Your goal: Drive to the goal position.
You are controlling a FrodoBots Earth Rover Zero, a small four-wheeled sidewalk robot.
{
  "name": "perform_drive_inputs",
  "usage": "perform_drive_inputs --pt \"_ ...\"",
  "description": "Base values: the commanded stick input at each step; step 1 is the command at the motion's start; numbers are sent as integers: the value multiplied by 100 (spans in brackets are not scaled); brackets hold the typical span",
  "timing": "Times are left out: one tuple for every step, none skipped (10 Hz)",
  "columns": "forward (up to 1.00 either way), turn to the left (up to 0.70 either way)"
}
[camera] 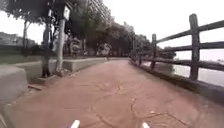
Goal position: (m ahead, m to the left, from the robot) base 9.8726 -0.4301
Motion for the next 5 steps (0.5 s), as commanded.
perform_drive_inputs --pt "70 -4" --pt "70 0" --pt "70 0" --pt "70 0" --pt "70 0"
